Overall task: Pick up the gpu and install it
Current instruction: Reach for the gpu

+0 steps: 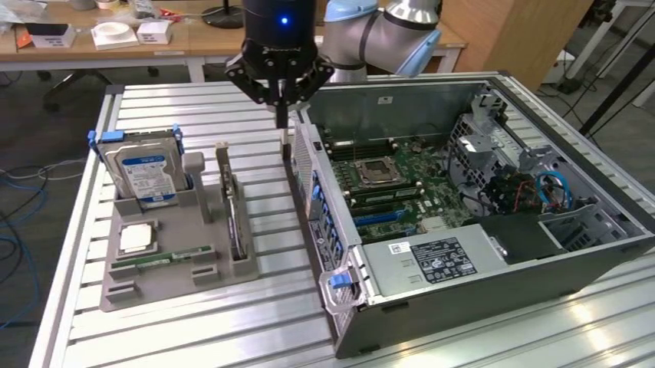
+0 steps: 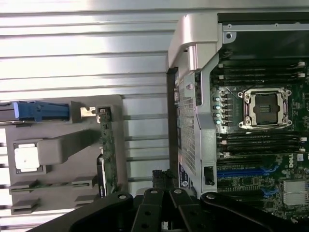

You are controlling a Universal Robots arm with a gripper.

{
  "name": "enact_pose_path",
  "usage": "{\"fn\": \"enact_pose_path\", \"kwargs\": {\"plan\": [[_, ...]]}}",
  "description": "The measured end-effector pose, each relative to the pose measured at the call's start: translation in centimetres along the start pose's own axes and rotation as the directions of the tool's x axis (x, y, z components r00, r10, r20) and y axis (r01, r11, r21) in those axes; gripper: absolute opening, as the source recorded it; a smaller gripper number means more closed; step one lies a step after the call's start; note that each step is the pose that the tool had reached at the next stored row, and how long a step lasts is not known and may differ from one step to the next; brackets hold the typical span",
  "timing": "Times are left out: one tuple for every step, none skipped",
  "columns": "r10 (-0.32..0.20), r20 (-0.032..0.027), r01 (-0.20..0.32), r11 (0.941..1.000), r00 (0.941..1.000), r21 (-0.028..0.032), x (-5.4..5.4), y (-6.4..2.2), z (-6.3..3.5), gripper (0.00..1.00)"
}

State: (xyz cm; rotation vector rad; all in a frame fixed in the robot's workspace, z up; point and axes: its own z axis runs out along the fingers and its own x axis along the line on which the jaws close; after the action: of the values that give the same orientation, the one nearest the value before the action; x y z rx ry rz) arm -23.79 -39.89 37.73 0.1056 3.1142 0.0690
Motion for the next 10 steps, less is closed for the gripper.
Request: {"fn": "enact_pose_path", "kwargs": {"plan": [[0.0,0.0001,0.0,1.0,1.0,0.0,0.04,-0.01,0.01,0.11],[0.0,0.0001,0.0,1.0,1.0,-0.0001,0.08,-0.01,0.01,0.11],[0.0,0.0,0.0,1.0,1.0,0.0,0.14,-0.02,0.01,0.11],[0.0,0.0,0.0,1.0,1.0,0.0,0.2,-0.03,0.02,0.11],[0.0,0.0,0.0,1.0,1.0,0.0001,0.27,-0.04,0.02,0.11],[0.0,0.0001,0.0,1.0,1.0,0.0,0.36,-0.04,0.03,0.11],[0.0,0.0,0.0,1.0,1.0,0.0,0.46,-0.05,0.03,0.11],[0.0,0.0,0.0,1.0,1.0,0.0,0.55,-0.06,0.04,0.11],[0.0,0.0,0.0,1.0,1.0,0.0,0.67,-0.07,0.04,0.11],[0.0,0.0,0.0,1.0,1.0,0.0001,0.8,-0.08,0.05,0.11]]}}
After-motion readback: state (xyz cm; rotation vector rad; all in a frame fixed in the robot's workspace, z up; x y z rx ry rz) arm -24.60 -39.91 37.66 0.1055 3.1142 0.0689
